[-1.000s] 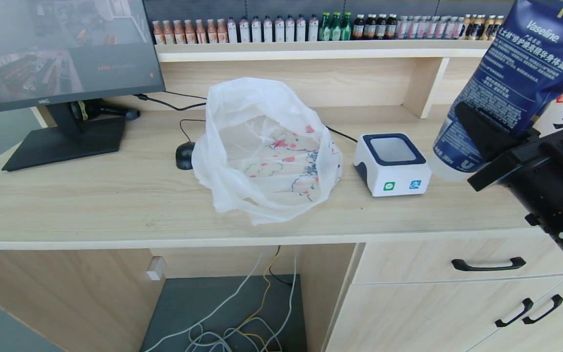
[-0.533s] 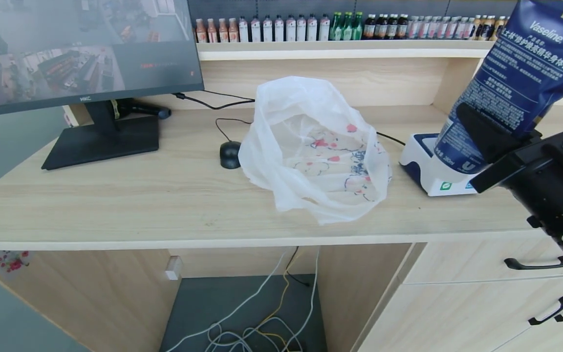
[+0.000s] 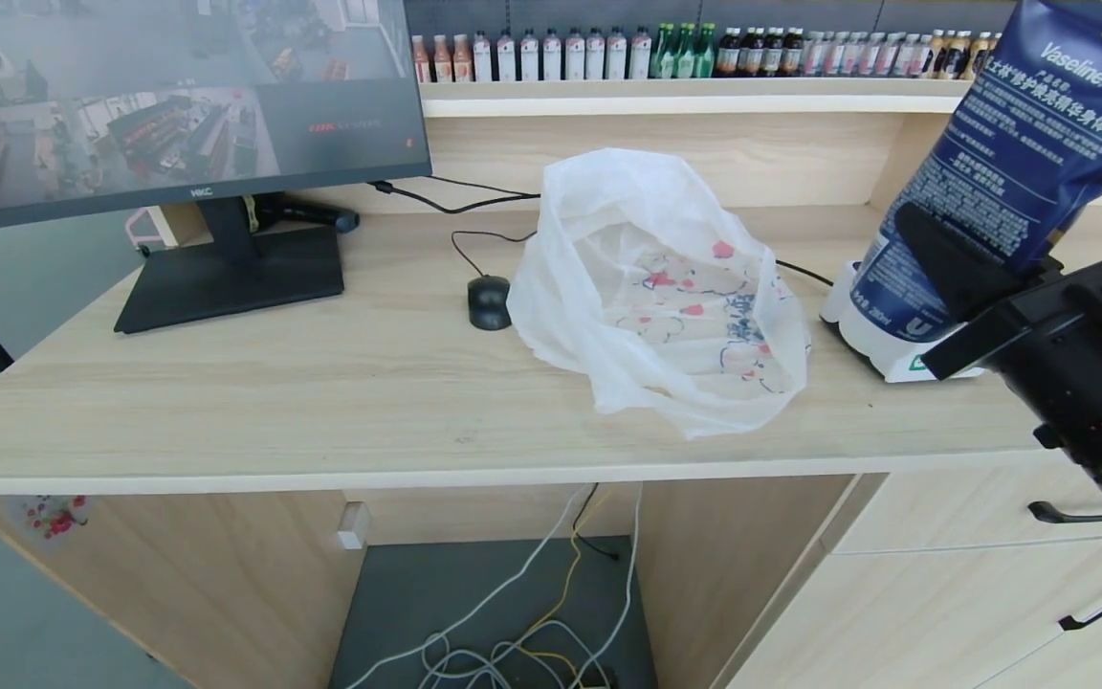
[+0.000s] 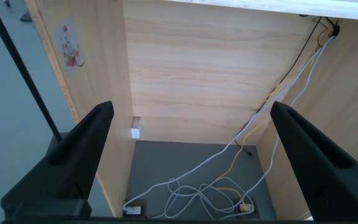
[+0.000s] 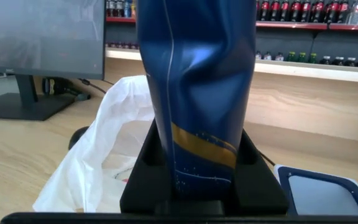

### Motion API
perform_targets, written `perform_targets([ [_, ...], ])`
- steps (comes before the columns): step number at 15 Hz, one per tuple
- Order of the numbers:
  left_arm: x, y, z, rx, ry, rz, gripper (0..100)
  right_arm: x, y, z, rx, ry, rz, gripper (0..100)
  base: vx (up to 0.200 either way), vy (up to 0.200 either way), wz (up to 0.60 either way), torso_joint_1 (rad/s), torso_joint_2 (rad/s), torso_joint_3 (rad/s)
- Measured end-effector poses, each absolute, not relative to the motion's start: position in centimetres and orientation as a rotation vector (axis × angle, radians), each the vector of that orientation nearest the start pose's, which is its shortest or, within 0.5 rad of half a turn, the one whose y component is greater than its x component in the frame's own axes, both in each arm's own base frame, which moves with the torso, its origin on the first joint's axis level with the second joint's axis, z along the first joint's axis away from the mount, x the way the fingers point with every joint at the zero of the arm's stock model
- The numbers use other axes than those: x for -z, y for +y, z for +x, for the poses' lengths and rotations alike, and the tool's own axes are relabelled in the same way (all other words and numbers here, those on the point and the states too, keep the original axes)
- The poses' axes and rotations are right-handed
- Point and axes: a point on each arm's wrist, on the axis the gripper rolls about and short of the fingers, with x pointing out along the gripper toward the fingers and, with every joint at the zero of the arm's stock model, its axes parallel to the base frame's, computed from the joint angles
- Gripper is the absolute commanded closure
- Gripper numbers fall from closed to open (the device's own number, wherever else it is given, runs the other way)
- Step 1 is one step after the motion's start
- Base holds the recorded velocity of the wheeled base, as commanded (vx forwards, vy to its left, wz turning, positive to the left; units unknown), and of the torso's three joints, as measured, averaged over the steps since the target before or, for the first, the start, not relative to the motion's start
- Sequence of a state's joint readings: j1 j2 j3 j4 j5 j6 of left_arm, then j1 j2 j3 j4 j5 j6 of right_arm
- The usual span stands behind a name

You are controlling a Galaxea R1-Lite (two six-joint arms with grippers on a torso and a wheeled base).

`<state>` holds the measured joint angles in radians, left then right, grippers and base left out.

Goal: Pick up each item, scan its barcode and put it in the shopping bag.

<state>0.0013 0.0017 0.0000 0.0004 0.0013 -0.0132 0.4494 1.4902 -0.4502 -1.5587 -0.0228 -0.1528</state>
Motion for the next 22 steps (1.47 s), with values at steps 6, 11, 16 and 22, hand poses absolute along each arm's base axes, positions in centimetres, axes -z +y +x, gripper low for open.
perform_targets([
  [6,-7.6,0.0,-2.3,-0.002,0.002,-0.013,0,-23.7,9.9,20.6,-0.380,-0.539,-0.026,100,0.000,0.000,0.00,0.000,0.00,0.000],
  [11,-7.6,0.0,-2.3,-0.002,0.002,-0.013,0,-24.0,11.4,22.4,-0.401,-0.553,-0.015,100,0.000,0.000,0.00,0.000,0.00,0.000],
  [16,-7.6,0.0,-2.3,-0.002,0.002,-0.013,0,-24.0,13.9,24.0,-0.454,-0.560,0.002,100,0.000,0.000,0.00,0.000,0.00,0.000],
  [22,-7.6,0.0,-2.3,-0.003,0.002,-0.013,0,-22.9,16.5,26.7,-0.508,-0.540,0.014,100,0.000,0.000,0.00,0.000,0.00,0.000],
])
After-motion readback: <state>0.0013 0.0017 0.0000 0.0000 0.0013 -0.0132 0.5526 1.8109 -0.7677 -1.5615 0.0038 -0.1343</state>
